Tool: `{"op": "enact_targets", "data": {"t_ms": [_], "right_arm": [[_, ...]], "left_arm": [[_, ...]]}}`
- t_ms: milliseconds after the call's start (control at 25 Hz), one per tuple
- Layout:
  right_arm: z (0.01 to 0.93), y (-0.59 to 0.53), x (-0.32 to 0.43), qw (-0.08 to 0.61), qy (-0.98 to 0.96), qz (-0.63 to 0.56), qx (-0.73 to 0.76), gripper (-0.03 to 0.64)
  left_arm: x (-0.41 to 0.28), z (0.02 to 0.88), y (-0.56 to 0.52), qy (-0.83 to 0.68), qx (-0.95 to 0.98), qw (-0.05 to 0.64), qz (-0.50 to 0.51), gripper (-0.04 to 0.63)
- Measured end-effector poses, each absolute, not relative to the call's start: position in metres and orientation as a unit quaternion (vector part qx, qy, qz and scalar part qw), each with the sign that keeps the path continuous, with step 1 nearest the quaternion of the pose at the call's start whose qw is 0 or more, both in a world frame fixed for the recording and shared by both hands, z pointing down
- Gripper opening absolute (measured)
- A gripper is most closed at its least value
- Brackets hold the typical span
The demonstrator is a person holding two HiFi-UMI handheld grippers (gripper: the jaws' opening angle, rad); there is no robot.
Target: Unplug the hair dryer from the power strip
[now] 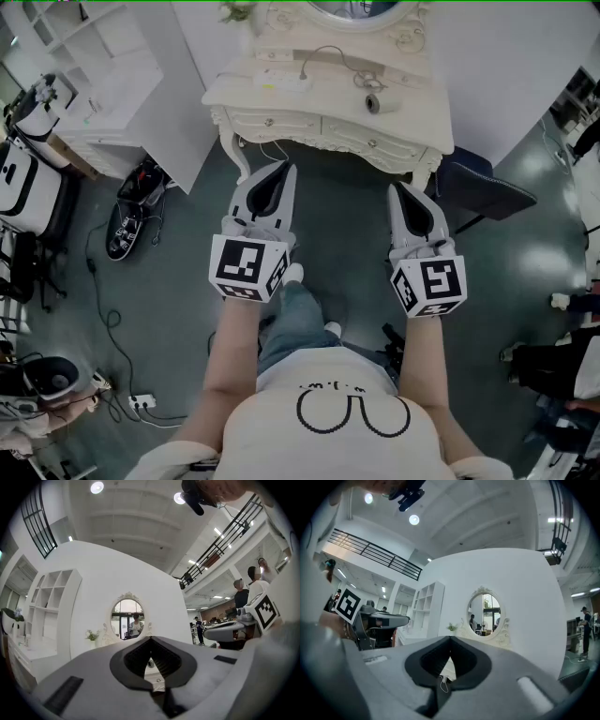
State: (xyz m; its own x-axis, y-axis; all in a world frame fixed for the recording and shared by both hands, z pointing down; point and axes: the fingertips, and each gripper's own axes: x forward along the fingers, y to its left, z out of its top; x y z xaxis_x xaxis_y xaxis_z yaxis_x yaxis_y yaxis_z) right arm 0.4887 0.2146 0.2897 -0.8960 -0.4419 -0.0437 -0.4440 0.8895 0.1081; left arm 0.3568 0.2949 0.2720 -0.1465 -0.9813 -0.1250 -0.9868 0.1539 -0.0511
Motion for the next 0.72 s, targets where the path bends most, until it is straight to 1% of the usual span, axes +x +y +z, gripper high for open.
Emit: {"op": "enact_targets", "data": {"t_ms": [360,480,720], "right_arm": [[0.289,0.188,0.444,0.006,0.970,0.060,-0.237,0.000],[0.290,0.178,0.416,0.011,0.972,0.060,-0.227,0.000],[0.297,0.133,0.347,0.000,0.975,0.034,-0.218,0.002]], "left_arm": [[0.307,0.276,0.271,0.748,-0.660,0.051,0.042,-0.002],[0.278,0.279,0.259,0.753,-0.655,0.050,0.047,-0.002],[0.210,0.289,0.210,0.736,-0.674,0.015,0.068,-0.002]]}}
